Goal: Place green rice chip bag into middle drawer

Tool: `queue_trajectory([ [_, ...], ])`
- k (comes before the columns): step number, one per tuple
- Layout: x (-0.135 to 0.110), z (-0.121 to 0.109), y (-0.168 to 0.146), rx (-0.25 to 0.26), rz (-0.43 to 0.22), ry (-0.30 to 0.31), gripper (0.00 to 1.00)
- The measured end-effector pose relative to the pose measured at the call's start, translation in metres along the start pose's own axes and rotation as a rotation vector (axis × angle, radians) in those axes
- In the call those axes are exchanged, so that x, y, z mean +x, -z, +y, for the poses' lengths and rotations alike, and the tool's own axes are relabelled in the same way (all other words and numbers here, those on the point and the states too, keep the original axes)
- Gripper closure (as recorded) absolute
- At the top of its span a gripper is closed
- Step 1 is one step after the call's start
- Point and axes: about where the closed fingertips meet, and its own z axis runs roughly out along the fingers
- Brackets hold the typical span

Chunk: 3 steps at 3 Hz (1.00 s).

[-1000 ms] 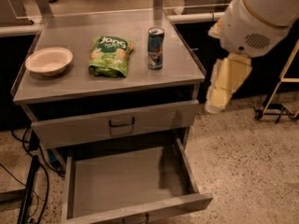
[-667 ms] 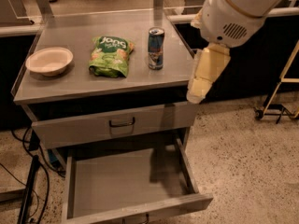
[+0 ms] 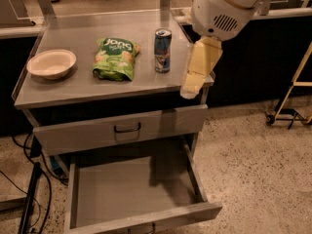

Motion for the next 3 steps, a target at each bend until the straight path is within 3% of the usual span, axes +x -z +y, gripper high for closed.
queue_trajectory([
  [1,-0.001,-0.012,-0.001,0.026,-0.017,-0.018,0.00],
  [2,-0.023,-0.063,-0.021,0.034,-0.052,0.016,0.00],
  [3,-0.023,-0.063,-0.021,0.034,-0.052,0.016,0.00],
])
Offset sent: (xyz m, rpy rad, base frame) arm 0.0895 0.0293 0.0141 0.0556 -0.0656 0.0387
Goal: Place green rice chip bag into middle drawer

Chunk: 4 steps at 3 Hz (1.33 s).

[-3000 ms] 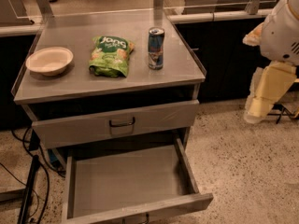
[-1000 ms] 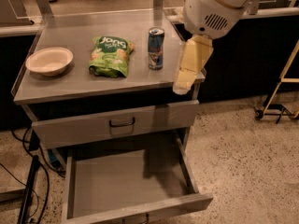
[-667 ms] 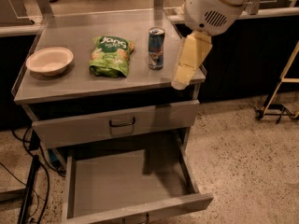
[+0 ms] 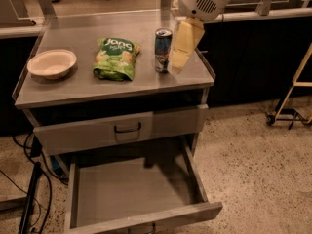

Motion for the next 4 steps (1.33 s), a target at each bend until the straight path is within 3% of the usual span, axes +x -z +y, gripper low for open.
queue_trajectory([
  [2,-0.022,-0.014,-0.017,-0.027,-0.009,0.046,0.00],
  [3,-0.041,-0.027,-0.038,-0.070,-0.042,0.075,0.00],
  [4,-0.045,-0.034,-0.045,-0.075,-0.051,0.067,0.00],
])
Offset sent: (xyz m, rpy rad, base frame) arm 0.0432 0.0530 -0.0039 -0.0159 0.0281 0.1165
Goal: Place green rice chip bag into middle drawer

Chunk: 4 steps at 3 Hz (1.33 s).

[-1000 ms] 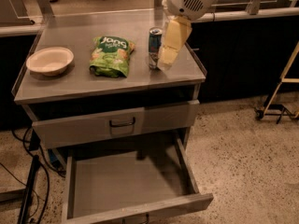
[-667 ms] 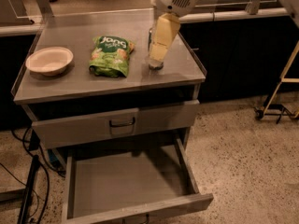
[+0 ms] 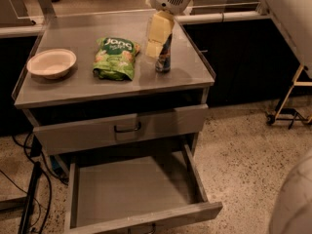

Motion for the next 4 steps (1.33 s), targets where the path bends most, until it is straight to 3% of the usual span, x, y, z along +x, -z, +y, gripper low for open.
queue_trajectory([
  [1,-0.010,-0.017,-0.010,-0.003,-0.011,0.020,0.00],
  [2,-0.022,-0.039,-0.035,-0.041,-0.028,0.033,0.00],
  [4,-0.034,-0.051,-0.055,-0.050,-0.069,0.044,0.00],
])
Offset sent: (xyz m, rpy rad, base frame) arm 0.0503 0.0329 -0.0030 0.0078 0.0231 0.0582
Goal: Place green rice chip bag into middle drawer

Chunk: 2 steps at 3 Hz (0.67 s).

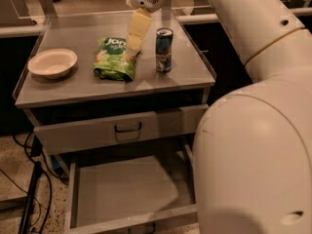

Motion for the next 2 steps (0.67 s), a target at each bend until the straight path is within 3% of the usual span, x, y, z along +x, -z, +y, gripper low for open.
queue_trajectory([
  [1,-0.006,-0.014,-0.012,-0.011,-0.009,0.016,0.00],
  [2,-0.010,-0.032,-0.037,-0.030,0.024,0.031,0.00],
])
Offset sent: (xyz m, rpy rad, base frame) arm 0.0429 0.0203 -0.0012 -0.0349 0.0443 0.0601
